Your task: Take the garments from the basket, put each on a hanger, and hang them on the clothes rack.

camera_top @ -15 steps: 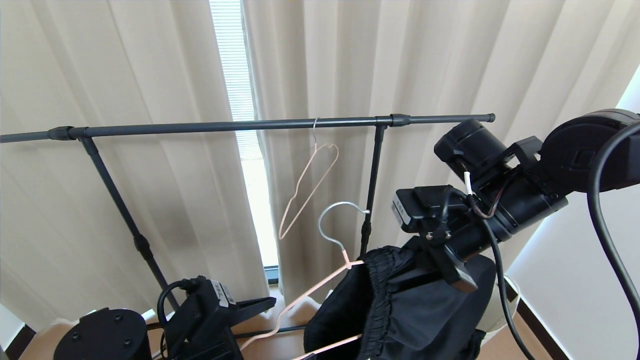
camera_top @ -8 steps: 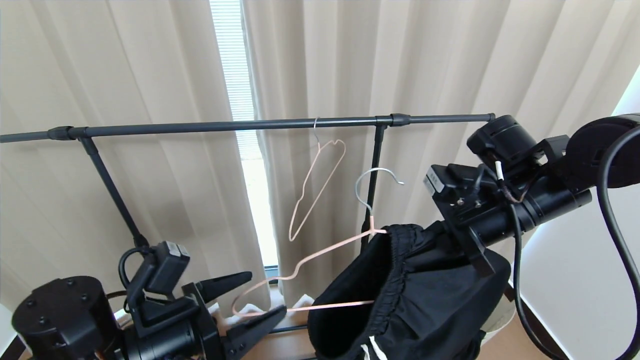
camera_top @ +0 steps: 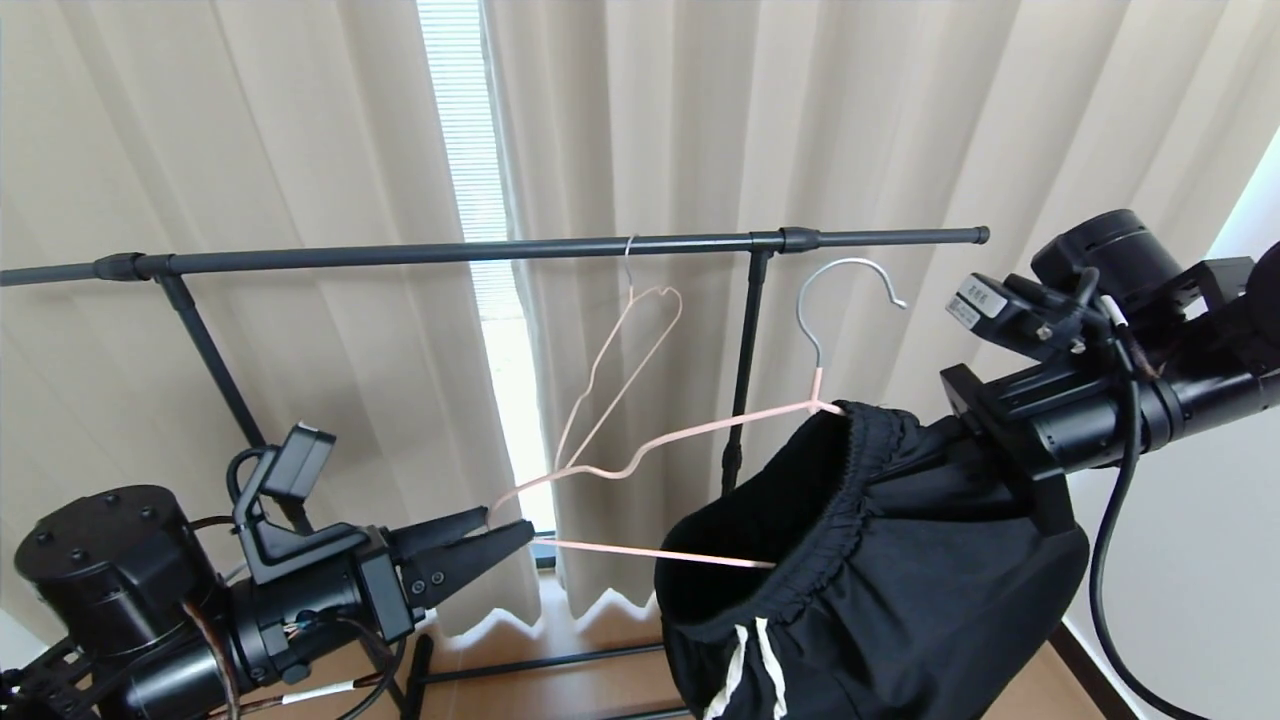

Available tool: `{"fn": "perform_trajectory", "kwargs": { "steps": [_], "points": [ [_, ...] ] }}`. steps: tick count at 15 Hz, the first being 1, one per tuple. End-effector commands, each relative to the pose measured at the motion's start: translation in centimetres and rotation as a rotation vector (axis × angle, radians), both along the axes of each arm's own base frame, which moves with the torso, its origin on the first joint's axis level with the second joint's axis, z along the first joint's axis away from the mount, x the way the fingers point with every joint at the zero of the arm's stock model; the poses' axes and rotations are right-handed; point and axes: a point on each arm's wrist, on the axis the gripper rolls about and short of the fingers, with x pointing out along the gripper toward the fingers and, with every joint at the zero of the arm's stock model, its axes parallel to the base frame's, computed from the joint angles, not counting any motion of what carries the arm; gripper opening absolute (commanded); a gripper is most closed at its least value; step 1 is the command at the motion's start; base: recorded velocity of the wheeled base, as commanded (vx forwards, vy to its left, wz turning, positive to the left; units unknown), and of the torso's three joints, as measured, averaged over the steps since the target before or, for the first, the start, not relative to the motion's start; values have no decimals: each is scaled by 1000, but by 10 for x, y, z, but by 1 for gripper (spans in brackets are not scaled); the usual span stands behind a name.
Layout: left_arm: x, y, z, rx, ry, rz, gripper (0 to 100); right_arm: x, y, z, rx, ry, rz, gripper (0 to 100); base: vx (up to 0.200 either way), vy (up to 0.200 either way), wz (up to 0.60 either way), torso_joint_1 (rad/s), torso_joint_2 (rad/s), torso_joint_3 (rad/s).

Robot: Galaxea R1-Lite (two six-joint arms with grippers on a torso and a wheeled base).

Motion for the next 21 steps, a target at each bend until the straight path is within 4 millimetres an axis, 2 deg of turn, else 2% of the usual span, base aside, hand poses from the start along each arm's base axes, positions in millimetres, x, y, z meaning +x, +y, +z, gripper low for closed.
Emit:
{"fn": "perform_trajectory", "kwargs": {
  "steps": [1, 6, 7, 10, 14, 17, 21],
  "points": [
    [6, -1, -10, 4, 54, 2, 100, -8, -4, 11, 13, -27, -13, 0, 0, 0, 0, 0, 0, 0],
    [14, 4, -5, -75, 109, 37, 100, -12, -7, 16, 46, -27, -11, 0, 0, 0, 0, 0, 0, 0],
    [4, 3, -6, -69, 126, -17, 100, -12, -10, 18, 51, -33, -20, 0, 0, 0, 0, 0, 0, 0],
    [-9, -10, -15, -30, 153, -106, 100, -15, -11, 22, 84, -10, -18, 0, 0, 0, 0, 0, 0, 0],
    [-13, -21, -25, 21, 156, -155, 100, -21, -8, 29, 123, 22, -9, 0, 0, 0, 0, 0, 0, 0],
    [-3, -51, -37, 62, 156, -39, 100, -29, 0, 32, 126, 25, 28, 0, 0, 0, 0, 0, 0, 0],
    [-2, -60, -39, 68, 154, -26, 100, -36, 9, 28, 122, 40, 72, 0, 0, 0, 0, 0, 0, 0]
  ]
}}
